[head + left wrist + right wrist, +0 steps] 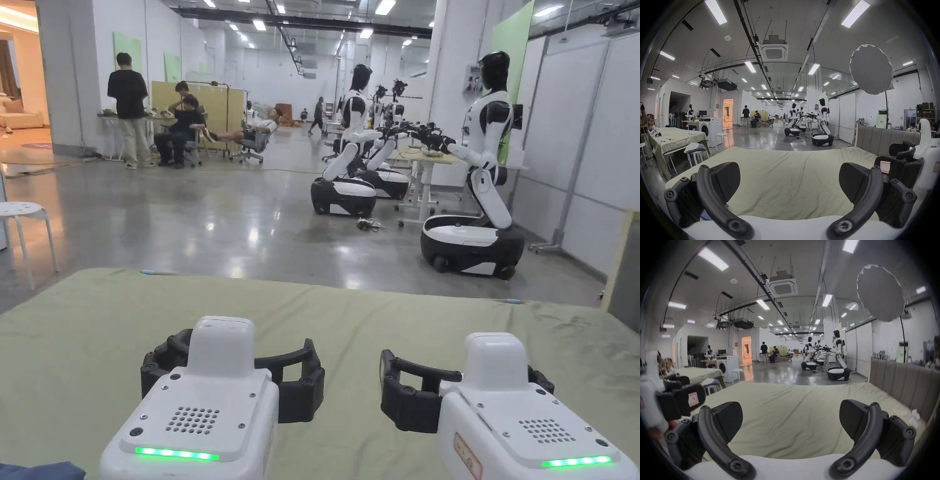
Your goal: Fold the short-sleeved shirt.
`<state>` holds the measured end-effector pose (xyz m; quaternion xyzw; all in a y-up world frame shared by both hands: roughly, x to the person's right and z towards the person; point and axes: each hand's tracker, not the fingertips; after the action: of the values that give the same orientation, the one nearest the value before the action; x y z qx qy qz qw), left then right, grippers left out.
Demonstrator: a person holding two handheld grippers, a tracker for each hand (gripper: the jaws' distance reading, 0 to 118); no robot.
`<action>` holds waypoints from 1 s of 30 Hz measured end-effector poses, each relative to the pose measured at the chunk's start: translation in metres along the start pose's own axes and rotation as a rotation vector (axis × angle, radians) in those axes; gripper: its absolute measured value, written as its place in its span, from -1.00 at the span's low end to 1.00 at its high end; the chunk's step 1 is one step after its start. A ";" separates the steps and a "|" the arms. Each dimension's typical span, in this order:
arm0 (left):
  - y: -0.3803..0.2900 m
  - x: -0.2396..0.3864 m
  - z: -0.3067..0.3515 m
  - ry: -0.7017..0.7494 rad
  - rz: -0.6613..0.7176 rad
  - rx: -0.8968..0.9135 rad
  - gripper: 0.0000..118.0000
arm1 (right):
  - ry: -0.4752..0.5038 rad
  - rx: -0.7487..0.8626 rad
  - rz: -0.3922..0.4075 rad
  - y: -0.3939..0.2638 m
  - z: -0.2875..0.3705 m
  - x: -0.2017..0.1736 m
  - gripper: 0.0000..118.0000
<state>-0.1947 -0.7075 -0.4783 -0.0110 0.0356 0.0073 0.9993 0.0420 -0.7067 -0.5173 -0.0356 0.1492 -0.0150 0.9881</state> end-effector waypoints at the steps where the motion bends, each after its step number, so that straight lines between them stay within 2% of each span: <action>1: 0.000 -0.001 0.000 0.001 -0.001 0.000 1.00 | -0.010 0.000 -0.012 0.001 0.001 0.001 0.99; 4: 0.001 -0.001 0.000 0.005 0.009 -0.012 1.00 | -0.100 0.037 0.043 0.003 0.004 -0.002 0.99; 6: 0.001 -0.002 0.000 0.004 0.021 -0.016 1.00 | -0.132 0.046 0.050 0.004 0.006 -0.004 0.99; 16: 0.003 -0.005 0.005 0.008 0.031 -0.002 1.00 | -0.106 0.045 -0.003 0.006 0.010 -0.003 0.99; 20: 0.003 -0.007 0.007 0.013 0.036 0.002 1.00 | -0.111 0.019 0.011 0.003 0.007 -0.005 0.99; 24: 0.003 -0.008 0.007 0.011 0.040 0.000 1.00 | -0.093 0.003 -0.012 0.002 0.007 -0.005 0.99; 30: 0.002 -0.006 0.007 0.008 0.032 0.002 1.00 | -0.113 0.003 0.050 0.000 0.006 -0.012 0.99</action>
<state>-0.2006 -0.7058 -0.4710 -0.0097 0.0397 0.0234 0.9989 0.0322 -0.7059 -0.5082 -0.0314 0.0938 0.0117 0.9950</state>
